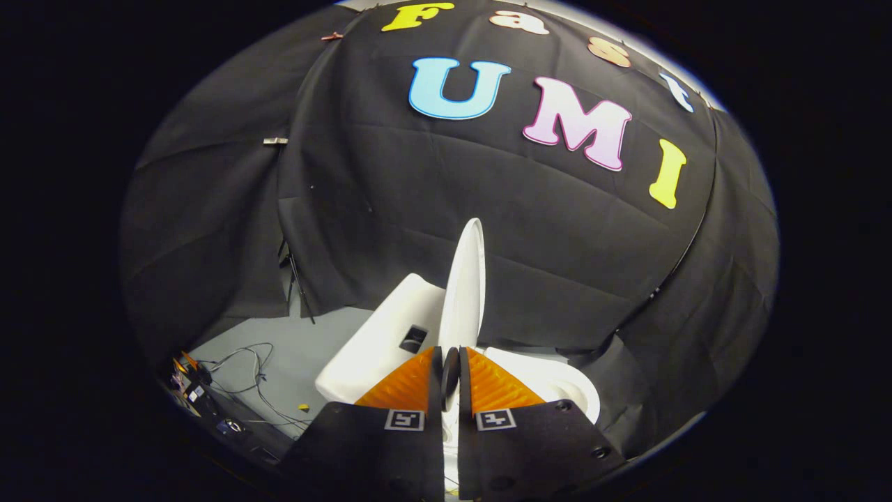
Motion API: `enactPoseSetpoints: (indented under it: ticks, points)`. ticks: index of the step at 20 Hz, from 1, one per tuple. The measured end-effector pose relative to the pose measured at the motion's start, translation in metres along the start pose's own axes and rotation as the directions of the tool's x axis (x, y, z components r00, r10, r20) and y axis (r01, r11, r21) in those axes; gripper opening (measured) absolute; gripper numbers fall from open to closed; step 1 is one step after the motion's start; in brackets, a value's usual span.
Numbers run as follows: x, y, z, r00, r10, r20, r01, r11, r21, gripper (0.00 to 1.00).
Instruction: Open the toilet lid.
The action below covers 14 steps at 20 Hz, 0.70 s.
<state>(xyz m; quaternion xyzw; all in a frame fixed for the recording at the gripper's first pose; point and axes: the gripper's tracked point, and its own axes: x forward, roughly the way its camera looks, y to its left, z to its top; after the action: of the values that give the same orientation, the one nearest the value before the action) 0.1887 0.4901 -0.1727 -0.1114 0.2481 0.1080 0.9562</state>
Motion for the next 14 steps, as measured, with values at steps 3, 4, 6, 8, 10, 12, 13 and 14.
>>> enactPoseSetpoints:
  ticks: [3,4,6,8,10,12,13,14]
  points:
    - [-0.001,-0.011,0.000,0.998,-0.050,0.023,0.050,0.999,-0.018,0.13]
    - [-0.001,-0.015,-0.001,0.998,-0.061,0.034,0.061,0.998,-0.003,0.12]
    - [-0.002,-0.017,-0.001,0.997,-0.061,0.049,0.060,0.998,0.034,0.12]
    - [-0.009,-0.013,-0.001,0.997,-0.040,0.060,0.036,0.997,0.065,0.15]
    - [-0.019,-0.005,0.007,0.996,0.005,0.088,-0.011,0.998,0.066,0.19]
    - [-0.035,-0.002,0.019,0.991,0.015,0.135,-0.019,0.999,0.033,0.36]
    - [-0.042,0.000,0.023,0.988,0.014,0.155,-0.017,1.000,0.012,0.52]
    - [-0.049,0.001,0.027,0.983,0.020,0.180,-0.020,1.000,-0.002,0.69]
